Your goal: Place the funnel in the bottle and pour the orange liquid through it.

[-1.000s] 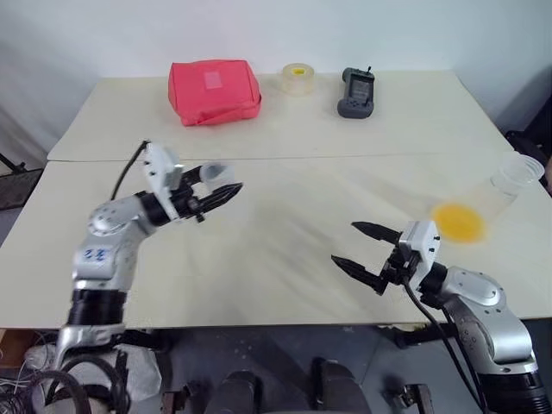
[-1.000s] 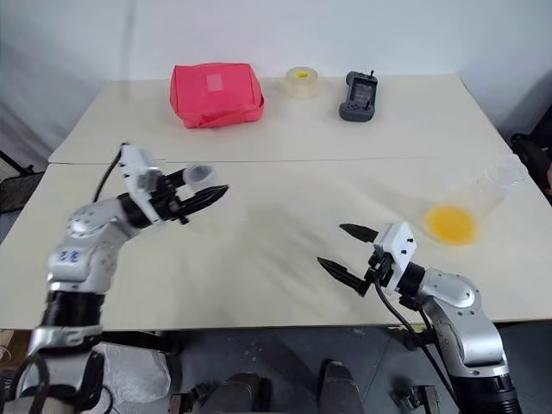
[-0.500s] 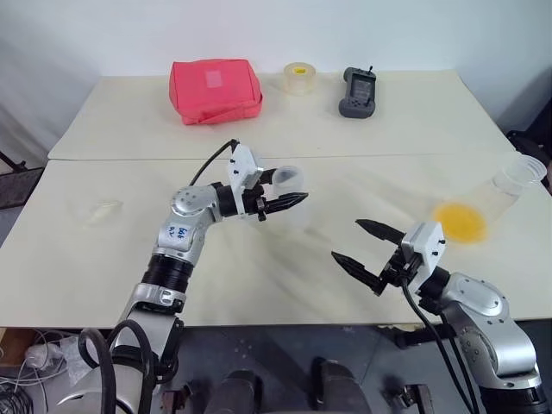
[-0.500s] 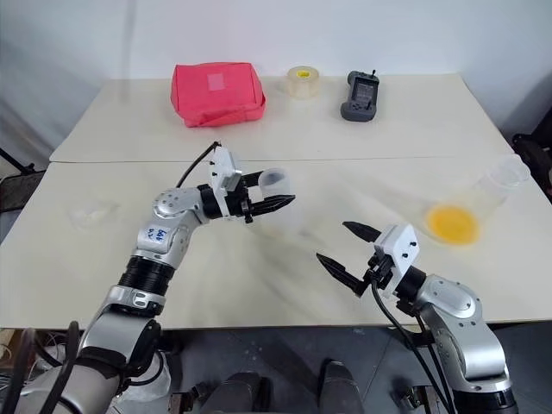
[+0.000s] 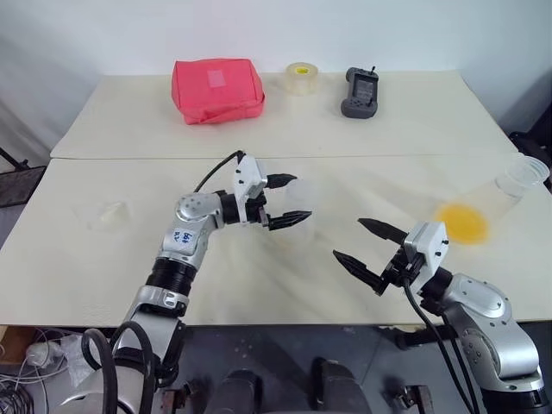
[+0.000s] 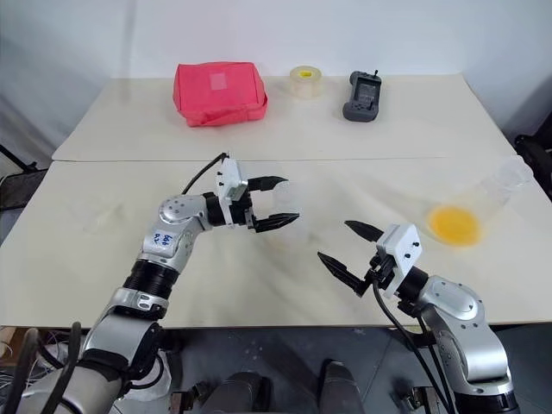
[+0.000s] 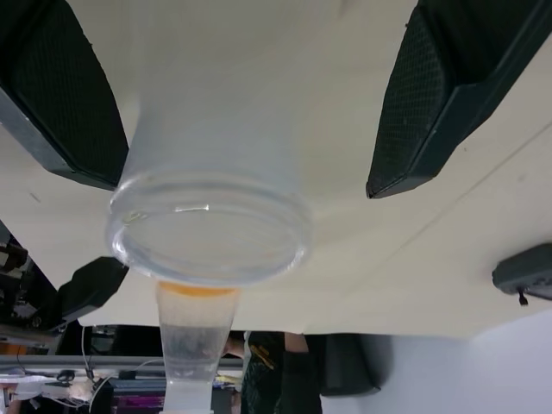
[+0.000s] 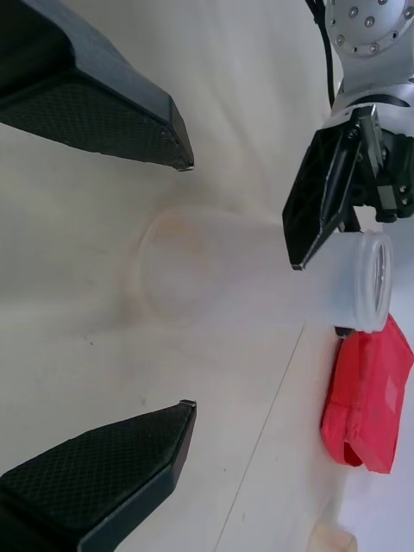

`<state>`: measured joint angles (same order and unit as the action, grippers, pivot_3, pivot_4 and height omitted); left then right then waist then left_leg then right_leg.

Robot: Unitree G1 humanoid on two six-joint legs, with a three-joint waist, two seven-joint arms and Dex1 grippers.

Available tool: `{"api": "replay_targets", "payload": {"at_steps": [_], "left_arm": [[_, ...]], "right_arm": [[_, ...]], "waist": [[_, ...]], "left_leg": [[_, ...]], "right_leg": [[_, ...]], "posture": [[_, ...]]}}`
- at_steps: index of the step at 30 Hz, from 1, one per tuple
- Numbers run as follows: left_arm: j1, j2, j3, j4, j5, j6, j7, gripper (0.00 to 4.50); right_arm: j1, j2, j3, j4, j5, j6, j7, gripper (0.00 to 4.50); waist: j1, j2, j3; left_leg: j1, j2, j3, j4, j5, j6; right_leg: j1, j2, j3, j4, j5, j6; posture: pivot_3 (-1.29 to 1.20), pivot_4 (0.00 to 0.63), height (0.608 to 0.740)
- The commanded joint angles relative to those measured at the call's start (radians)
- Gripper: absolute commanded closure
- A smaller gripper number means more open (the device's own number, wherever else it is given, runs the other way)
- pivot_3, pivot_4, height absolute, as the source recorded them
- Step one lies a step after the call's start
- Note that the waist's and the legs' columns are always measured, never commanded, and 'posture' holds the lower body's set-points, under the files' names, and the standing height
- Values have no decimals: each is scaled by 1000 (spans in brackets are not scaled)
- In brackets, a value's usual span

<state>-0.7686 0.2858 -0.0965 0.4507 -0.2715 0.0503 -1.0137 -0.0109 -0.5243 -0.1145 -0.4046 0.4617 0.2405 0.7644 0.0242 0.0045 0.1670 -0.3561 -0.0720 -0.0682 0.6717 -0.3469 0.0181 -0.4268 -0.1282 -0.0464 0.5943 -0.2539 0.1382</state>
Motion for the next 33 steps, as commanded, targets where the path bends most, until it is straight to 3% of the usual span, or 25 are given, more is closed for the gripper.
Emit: {"api": "replay_targets", "payload": {"at_steps": [1,7,13,18,25,33], "left_arm": [[10,23,31,-86,-38,33,-17,19],[56,104,90,-201,-87,157,-12,19],[167,228,246,-343,-124,263,112,19],[291,276,369,-441,-142,296,224,19],[557,271,543,-594,-106,269,419,19],[744,208,712,-669,-98,237,629,19]], "right_arm": [[-1,-12,-15,-38,19,-9,8,0],[-13,-28,-17,-31,27,-1,26,0],[-24,-67,-28,-42,127,7,142,0],[-62,-73,-24,-51,203,8,210,0],[-131,-71,36,-56,281,60,292,0],[-220,-48,89,-5,290,84,337,0]], "waist": [[0,0,0],[-1,0,0],[-3,0,0],[0,0,0],[-1,0,0],[2,-1,0]], "left_leg": [[0,0,0,0,0,0],[0,3,0,1,0,0],[0,4,-1,1,0,0],[0,4,-1,2,0,0],[0,5,-2,1,-1,0],[0,4,-2,3,-1,0]], "right_leg": [[0,0,0,0,0,0],[0,0,0,1,0,0],[0,0,0,1,0,0],[0,0,0,1,0,0],[0,-1,0,1,0,0],[0,-2,1,-1,0,0]], "posture": [[0,150,740],[0,150,740],[0,150,740],[0,150,740],[0,150,740],[0,150,740]]}}
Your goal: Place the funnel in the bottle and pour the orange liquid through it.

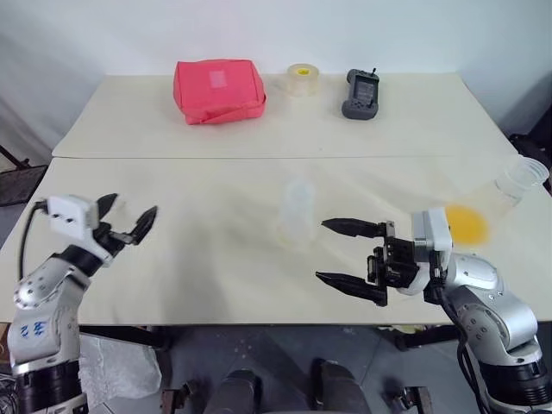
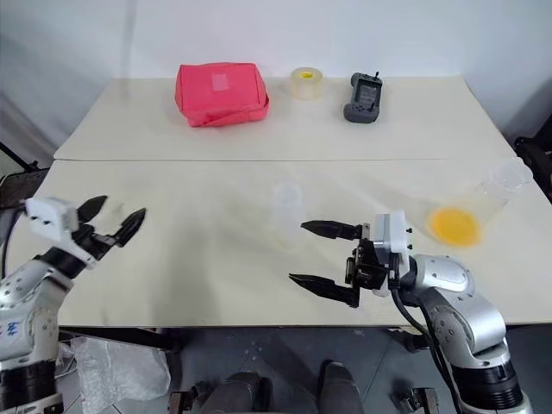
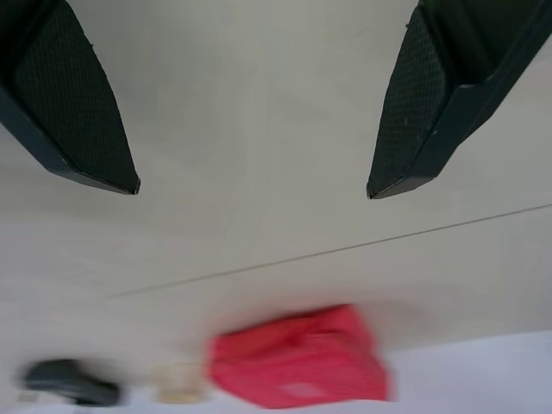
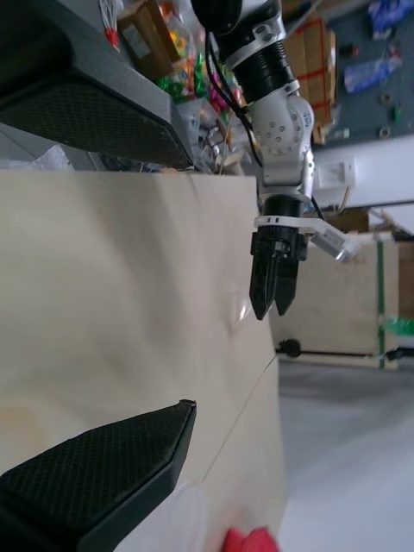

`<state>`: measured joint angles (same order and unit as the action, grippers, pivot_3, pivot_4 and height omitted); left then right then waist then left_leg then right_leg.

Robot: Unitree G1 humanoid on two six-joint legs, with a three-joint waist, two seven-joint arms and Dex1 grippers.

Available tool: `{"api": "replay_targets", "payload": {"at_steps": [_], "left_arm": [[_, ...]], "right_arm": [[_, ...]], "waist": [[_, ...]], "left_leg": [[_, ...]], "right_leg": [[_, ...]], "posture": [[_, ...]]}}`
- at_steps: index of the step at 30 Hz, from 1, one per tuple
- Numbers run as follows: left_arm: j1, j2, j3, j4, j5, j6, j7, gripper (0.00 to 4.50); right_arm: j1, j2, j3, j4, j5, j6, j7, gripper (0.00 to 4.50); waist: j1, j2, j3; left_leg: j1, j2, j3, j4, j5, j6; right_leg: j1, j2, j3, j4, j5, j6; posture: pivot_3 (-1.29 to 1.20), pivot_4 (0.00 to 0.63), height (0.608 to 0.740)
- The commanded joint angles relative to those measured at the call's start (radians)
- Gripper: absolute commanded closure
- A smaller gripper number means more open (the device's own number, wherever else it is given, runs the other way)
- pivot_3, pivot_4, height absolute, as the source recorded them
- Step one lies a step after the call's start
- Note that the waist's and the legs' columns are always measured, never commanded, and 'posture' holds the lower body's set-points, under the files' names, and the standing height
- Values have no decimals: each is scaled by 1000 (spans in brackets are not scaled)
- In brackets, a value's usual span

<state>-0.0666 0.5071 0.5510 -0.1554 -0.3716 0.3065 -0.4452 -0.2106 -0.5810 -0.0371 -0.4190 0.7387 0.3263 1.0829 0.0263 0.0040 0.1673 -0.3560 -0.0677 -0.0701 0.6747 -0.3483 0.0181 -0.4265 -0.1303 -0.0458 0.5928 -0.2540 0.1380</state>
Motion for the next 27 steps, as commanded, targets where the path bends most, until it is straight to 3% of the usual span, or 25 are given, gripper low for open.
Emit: {"api": "replay_targets", "payload": {"at_steps": [1,11,15,27], "left_arm": [[63,-18,82,-71,0,-18,77,19],[141,-35,138,-114,-31,17,168,19],[27,-2,115,101,0,21,216,19],[-260,135,4,544,70,-139,128,19]], "right_arm": [[-27,12,15,19,8,-1,20,0],[-47,11,15,67,-15,-25,47,0],[-36,12,7,77,-31,-41,42,0],[16,-7,-21,35,-41,-37,14,0]], "waist": [[0,0,0],[-1,-1,0],[1,-1,0],[-3,-2,0]], "left_leg": [[0,0,0,0,0,0],[0,0,0,0,-1,0],[0,1,0,0,-1,-1],[0,0,0,2,-2,-1]], "right_leg": [[0,0,0,0,0,0],[0,0,0,0,0,0],[0,1,-1,1,0,-1],[-1,1,-1,4,0,0]], "posture": [[0,150,740],[0,150,740],[0,150,740],[0,150,740]]}}
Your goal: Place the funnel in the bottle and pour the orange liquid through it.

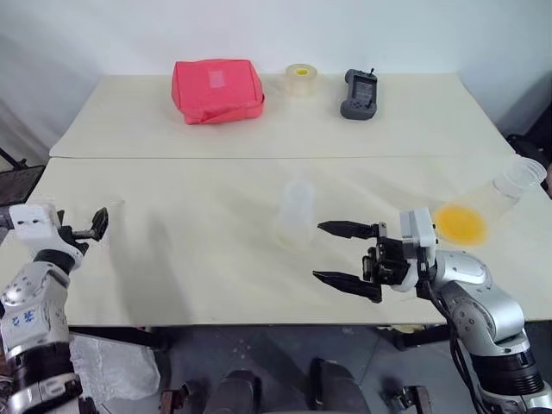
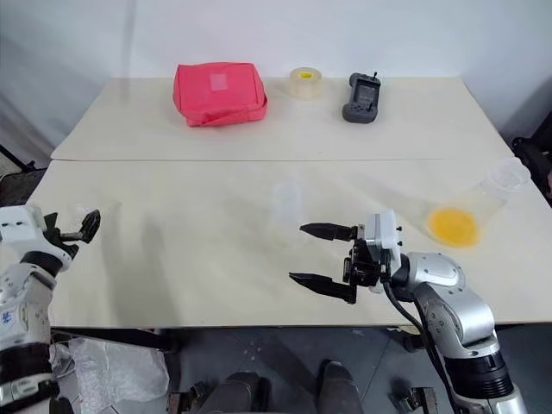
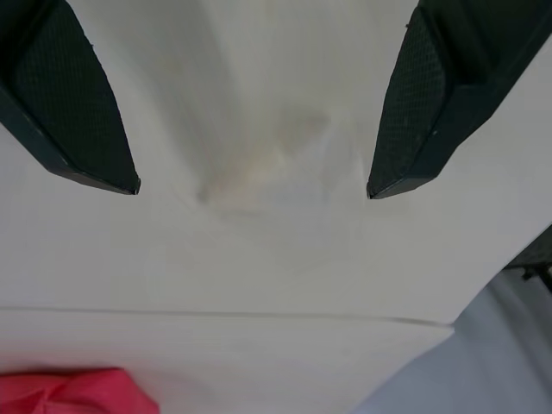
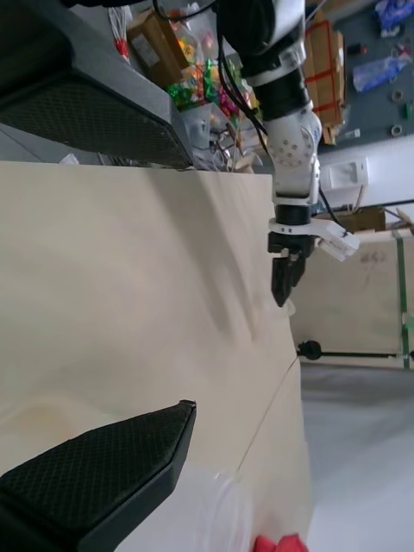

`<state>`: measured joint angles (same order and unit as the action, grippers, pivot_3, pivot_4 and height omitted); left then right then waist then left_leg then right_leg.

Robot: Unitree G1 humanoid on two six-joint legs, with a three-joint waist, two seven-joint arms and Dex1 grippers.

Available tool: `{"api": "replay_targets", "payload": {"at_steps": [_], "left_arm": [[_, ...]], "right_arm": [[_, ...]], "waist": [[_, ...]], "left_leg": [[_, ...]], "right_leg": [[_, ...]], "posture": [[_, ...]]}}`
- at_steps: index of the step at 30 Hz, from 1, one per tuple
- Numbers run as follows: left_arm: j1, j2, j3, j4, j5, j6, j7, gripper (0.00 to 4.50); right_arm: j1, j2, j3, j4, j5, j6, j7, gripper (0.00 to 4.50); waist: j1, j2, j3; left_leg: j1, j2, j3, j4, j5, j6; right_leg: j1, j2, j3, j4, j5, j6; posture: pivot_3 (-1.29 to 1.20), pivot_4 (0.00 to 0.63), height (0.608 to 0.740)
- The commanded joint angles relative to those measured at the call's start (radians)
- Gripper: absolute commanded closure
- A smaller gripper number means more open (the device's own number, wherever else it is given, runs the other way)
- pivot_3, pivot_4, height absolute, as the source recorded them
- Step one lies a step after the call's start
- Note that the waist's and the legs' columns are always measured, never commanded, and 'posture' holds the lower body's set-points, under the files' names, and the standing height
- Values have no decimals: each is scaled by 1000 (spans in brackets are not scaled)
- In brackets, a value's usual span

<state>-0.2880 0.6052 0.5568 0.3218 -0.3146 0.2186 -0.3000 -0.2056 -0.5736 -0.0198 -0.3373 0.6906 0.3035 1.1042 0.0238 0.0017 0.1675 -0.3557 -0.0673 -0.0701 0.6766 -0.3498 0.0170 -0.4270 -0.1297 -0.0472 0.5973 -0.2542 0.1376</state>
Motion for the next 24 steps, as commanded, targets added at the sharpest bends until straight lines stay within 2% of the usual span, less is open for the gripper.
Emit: {"api": "replay_targets", "payload": {"at_steps": [1,12,16,24], "left_arm": [[-53,46,-4,88,14,-58,-18,19],[-136,77,-33,247,15,-78,-31,19],[-166,82,-38,289,4,-67,-49,894],[-161,128,-63,266,-25,83,-135,3559]], "right_arm": [[17,-17,-43,-51,7,-15,-11,0],[41,-30,-63,-79,8,-5,-31,0],[23,-30,-57,-85,6,7,-48,0],[18,-38,-63,-101,3,19,-79,0]], "waist": [[-1,0,0],[0,0,0],[0,-1,0],[-1,-1,0]], "left_leg": [[0,0,0,0,0,0],[0,0,0,1,0,0],[0,0,0,1,0,0],[0,0,0,1,0,0]], "right_leg": [[0,0,0,1,0,0],[0,0,0,3,0,0],[0,0,0,3,0,0],[-1,0,-1,4,0,0]], "posture": [[0,150,740],[0,150,740],[0,150,740],[0,150,740]]}}
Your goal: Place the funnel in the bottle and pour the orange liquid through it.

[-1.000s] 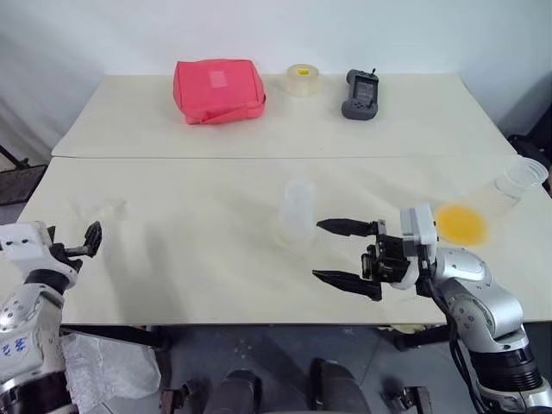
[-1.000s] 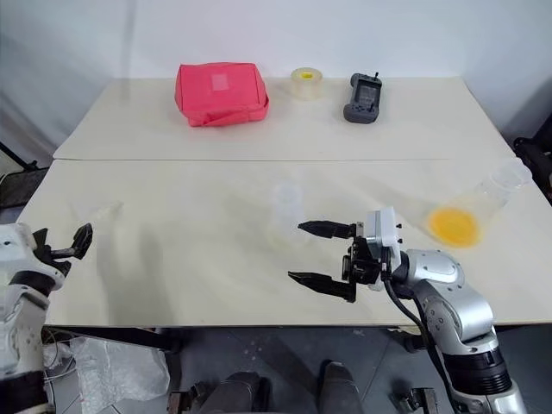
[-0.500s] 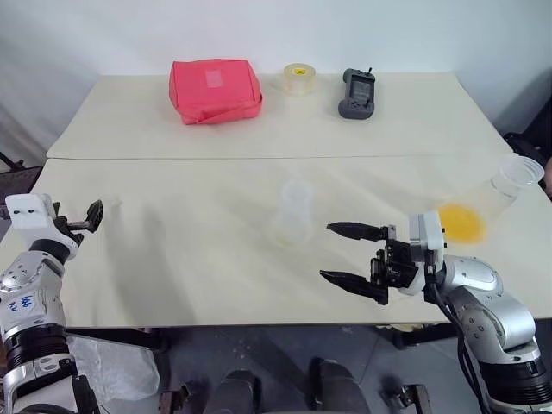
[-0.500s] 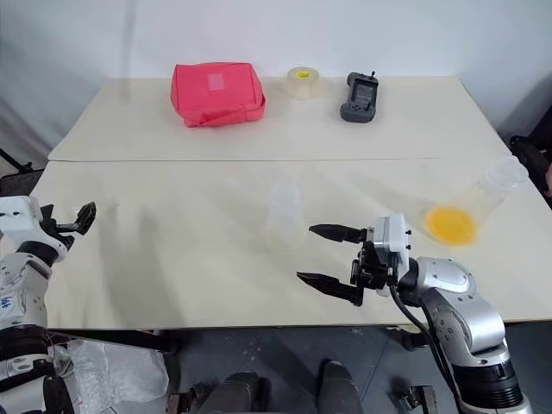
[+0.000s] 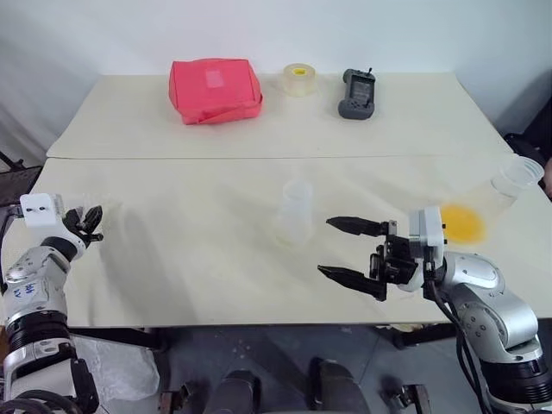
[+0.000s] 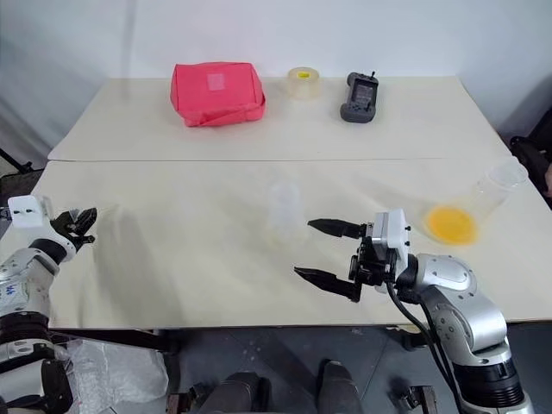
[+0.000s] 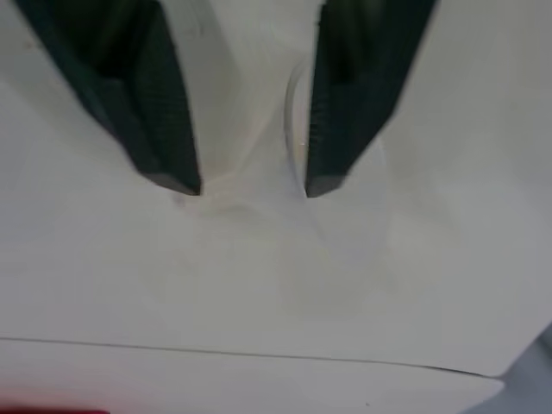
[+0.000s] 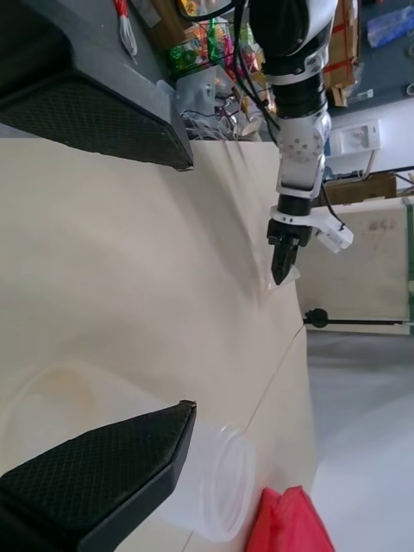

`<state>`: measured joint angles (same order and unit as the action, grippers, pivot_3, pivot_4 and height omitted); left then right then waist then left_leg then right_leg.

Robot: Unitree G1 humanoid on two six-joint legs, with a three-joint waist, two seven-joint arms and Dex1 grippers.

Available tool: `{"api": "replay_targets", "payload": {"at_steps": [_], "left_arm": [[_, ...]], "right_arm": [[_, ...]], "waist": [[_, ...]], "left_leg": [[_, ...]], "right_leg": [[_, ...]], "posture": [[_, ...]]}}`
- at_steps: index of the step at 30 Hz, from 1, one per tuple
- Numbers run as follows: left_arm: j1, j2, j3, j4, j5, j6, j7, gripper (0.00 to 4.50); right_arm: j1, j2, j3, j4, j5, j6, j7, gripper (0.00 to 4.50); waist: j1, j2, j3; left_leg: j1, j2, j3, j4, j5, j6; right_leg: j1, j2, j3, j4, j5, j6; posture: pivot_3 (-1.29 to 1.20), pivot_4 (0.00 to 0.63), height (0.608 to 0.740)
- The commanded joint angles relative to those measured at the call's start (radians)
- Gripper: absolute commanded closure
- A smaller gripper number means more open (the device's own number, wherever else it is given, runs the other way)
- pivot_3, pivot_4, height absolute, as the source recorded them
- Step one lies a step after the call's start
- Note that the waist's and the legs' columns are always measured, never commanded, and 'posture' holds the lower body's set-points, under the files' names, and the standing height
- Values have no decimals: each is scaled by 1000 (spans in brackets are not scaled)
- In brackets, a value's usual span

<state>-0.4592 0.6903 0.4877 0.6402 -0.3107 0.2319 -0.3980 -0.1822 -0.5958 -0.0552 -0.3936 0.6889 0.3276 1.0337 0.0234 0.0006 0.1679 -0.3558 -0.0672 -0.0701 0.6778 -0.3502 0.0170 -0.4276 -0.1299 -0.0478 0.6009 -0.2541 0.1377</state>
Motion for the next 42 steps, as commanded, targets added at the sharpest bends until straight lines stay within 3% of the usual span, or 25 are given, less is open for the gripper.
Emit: {"api": "replay_targets", "payload": {"at_steps": [1,3,14,20,31,37,42], "left_arm": [[21,50,10,-73,-37,97,-48,3878],[35,59,17,-106,-44,131,-56,4472],[81,164,6,-445,-156,321,-211,4472],[-100,212,-159,-522,-195,372,-405,4472],[-502,161,-465,-328,-95,237,-756,4472],[-714,42,-581,-146,-28,54,-978,4472],[-791,-30,-611,-37,5,-46,-1106,4472]], "right_arm": [[-4,-18,-31,-45,4,-7,-10,0],[0,-21,-34,-42,3,-11,-9,0],[-4,-41,-75,-41,25,-11,-1,0],[-52,-40,-81,-87,70,21,-27,0],[-126,1,-133,-138,177,88,-201,0],[-24,-33,-154,-157,111,62,-201,0],[54,-49,-169,-173,71,41,-194,0]], "waist": [[-1,0,0],[-2,0,0],[2,-2,2],[0,-2,2],[-1,-2,3],[8,-4,4],[-3,-4,4]], "left_leg": [[0,0,0,0,0,0],[0,0,0,0,0,0],[0,0,0,0,0,0],[-1,0,-1,1,0,0],[-3,0,0,1,0,0],[-8,-1,-1,4,0,1],[-13,-7,0,6,1,5]], "right_leg": [[0,0,0,0,0,0],[0,0,0,0,0,0],[0,-1,2,-1,0,0],[0,-1,1,-1,0,0],[-1,1,-1,-2,0,0],[-2,2,-3,-2,0,0],[-4,0,-3,-6,2,4]], "posture": [[0,150,740],[0,150,740],[0,150,740],[0,150,740],[0,150,740],[0,150,740],[0,150,740]]}}
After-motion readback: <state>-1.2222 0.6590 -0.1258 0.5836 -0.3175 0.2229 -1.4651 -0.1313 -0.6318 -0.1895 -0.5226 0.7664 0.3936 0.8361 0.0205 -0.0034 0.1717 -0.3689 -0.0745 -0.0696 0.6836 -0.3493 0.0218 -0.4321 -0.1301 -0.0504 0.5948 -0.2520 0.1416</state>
